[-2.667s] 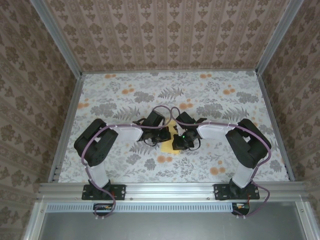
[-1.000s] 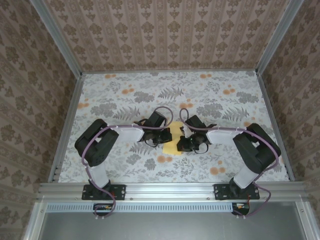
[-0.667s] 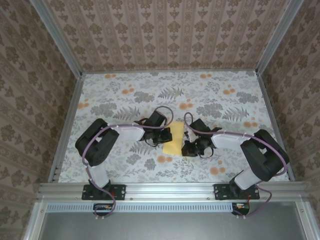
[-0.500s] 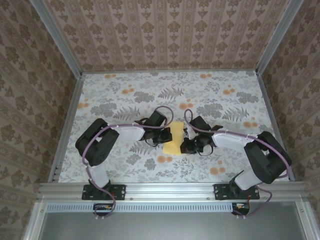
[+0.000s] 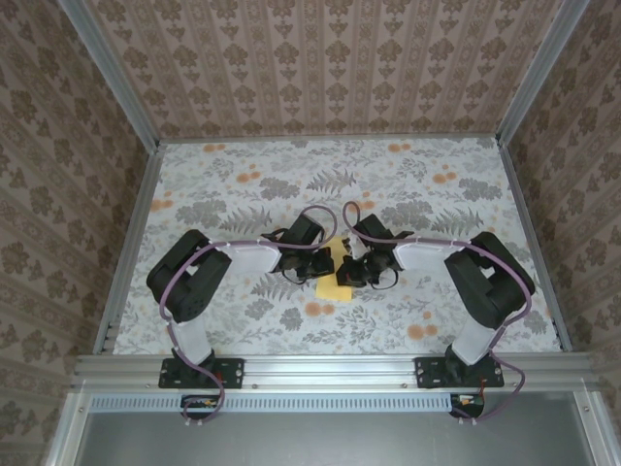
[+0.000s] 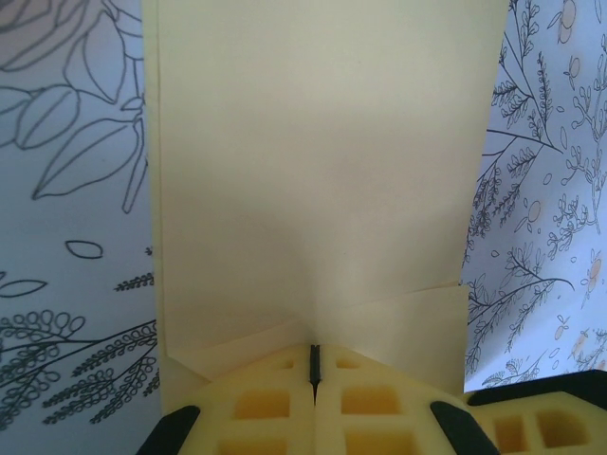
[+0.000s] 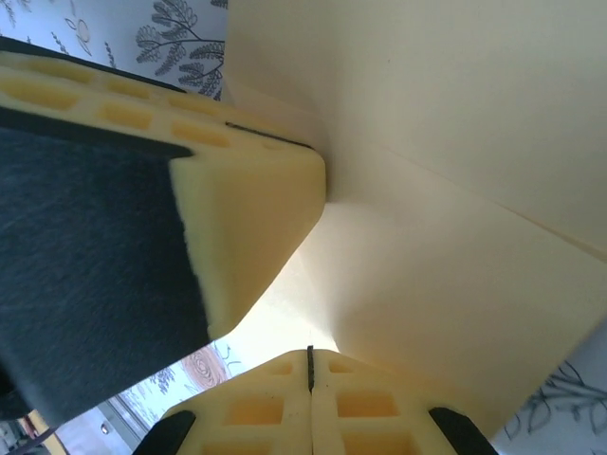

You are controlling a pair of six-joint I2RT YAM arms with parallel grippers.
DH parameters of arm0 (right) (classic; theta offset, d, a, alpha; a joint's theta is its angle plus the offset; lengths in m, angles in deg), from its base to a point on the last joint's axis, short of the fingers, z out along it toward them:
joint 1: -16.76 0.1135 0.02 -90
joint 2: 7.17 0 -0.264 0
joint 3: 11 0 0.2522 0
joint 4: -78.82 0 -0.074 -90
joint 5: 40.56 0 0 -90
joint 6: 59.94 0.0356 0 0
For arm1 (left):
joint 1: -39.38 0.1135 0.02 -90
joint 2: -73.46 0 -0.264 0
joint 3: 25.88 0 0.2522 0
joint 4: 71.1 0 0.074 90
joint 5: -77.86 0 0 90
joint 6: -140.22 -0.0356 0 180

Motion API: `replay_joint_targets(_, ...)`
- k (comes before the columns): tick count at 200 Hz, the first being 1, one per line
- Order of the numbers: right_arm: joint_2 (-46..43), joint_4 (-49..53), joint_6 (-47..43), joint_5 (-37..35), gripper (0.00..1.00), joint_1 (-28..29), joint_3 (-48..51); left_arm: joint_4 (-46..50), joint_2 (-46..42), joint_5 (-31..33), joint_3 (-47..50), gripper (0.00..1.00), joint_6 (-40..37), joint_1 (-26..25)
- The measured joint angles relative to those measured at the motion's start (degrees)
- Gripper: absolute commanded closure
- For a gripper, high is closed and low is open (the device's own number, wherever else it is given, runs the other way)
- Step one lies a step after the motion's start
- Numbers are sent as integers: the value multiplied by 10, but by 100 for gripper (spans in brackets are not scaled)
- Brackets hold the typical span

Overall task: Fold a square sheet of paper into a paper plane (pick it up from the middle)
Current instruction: Fold the triangle a second time at the center of the table.

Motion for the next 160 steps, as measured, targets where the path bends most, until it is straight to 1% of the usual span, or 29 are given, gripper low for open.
replay_joint_targets(81, 19, -3, -33, 23, 96, -1, 10, 1, 0, 1, 0, 96, 3, 0)
replay_joint_targets(160, -24, -98, -28, 30, 97, -7, 95, 0, 0, -4, 2, 97, 7, 2)
